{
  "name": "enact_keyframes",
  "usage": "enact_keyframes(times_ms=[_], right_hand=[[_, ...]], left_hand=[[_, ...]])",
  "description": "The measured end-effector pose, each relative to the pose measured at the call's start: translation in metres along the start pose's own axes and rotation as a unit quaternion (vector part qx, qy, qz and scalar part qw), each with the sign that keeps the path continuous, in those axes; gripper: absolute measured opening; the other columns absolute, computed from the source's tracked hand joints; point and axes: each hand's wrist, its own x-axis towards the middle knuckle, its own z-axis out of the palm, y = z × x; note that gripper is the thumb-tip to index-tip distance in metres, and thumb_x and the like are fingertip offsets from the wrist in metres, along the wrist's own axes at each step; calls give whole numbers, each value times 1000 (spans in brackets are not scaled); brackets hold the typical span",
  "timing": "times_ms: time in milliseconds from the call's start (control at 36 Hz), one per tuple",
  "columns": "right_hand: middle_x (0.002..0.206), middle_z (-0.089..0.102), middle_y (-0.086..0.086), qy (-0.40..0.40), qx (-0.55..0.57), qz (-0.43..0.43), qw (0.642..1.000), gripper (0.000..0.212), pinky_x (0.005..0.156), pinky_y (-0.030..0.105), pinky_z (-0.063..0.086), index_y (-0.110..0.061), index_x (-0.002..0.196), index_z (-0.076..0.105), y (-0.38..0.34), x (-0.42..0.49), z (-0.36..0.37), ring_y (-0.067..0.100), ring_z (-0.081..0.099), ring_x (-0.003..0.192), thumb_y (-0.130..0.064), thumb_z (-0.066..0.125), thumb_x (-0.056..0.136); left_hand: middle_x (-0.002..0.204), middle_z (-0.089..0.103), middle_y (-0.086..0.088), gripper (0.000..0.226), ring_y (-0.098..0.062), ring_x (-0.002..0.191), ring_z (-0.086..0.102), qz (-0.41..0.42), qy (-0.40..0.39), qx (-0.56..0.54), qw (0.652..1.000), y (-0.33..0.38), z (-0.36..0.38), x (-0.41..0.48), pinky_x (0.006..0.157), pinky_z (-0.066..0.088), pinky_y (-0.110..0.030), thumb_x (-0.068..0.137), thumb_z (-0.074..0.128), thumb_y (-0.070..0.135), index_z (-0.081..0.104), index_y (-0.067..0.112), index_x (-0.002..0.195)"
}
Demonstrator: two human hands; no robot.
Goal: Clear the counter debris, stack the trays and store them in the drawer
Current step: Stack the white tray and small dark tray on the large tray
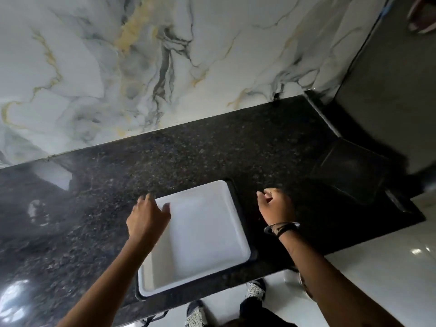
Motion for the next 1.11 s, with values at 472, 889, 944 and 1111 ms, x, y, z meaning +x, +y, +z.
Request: enact_keyframes(times_ms=[472,889,944,1111], right_hand=[[87,61,18,121,186,344,912,38,82,31,44,-2,80,59,213,148,-177,26,57,94,-38,72,81],[104,69,16,157,246,24,956,40,85,31,52,0,111,63,82,136,-199,24,64,96,-7,77,74],[106,68,19,193,109,-148,964,35,85,34,49,-2,106,66,50,114,-185,26,62,99,-5,77,73],[87,66,9,81,-55,-451,887,15,65,33,55,-12,93,59,-3,63,-132,24,66,84,-4,65,81]], left_hand=[[131,58,-27,36,-36,124,55,103,-405,-259,871,424,153,5,86,44,-29,101,41,8,52,-7,132],[131,60,-18,104,-34,120,59,-103,-499,-508,694,402,91,45,97,44,-50,76,30,87,46,5,137],[128,63,-21,107,-35,112,65,-97,-481,-589,642,369,58,58,89,54,-49,71,34,91,49,4,132],[114,74,-14,51,-25,93,74,-45,-370,-619,692,241,-29,62,70,60,-37,83,61,57,78,13,104]])
